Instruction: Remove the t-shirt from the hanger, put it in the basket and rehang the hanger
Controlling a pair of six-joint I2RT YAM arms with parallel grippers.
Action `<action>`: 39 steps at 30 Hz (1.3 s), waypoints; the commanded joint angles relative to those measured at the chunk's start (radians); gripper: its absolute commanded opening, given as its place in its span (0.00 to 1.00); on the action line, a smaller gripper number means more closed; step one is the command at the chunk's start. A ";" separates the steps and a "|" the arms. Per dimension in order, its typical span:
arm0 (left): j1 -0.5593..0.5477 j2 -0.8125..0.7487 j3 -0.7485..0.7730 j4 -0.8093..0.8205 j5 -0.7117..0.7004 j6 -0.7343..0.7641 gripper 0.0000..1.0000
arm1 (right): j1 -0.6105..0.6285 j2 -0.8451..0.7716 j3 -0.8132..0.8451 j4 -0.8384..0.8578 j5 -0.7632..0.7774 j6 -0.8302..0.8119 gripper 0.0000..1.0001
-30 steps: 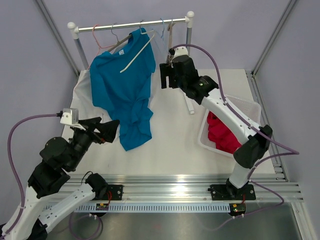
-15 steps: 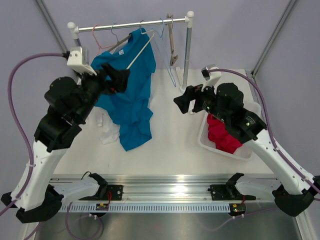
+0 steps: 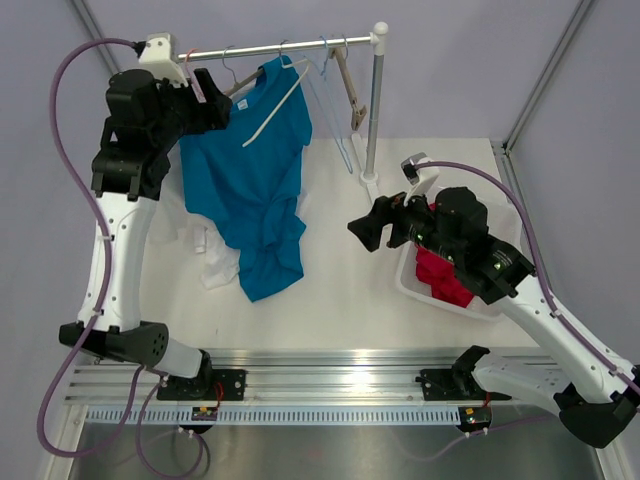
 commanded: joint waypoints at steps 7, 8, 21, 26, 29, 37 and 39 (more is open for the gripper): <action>0.004 0.066 0.039 0.006 -0.070 0.153 0.85 | 0.047 0.022 -0.003 0.028 -0.072 0.002 0.87; 0.004 0.077 0.042 0.005 -0.083 0.162 0.85 | 0.053 0.025 -0.001 0.029 -0.070 0.001 0.87; -0.002 0.214 0.099 0.006 -0.017 0.207 0.75 | 0.102 0.045 -0.012 0.049 -0.070 0.004 0.86; -0.035 0.183 0.053 0.008 -0.017 0.192 0.73 | 0.120 0.057 -0.010 0.064 -0.070 0.009 0.86; -0.043 0.165 0.004 0.026 0.042 0.152 0.72 | 0.134 0.056 -0.010 0.068 -0.066 0.013 0.86; -0.042 0.113 -0.079 0.086 0.074 0.090 0.72 | 0.160 0.043 -0.021 0.049 -0.037 0.012 0.86; -0.040 0.088 -0.104 0.126 0.051 0.090 0.73 | 0.163 0.043 -0.018 0.049 -0.035 0.013 0.86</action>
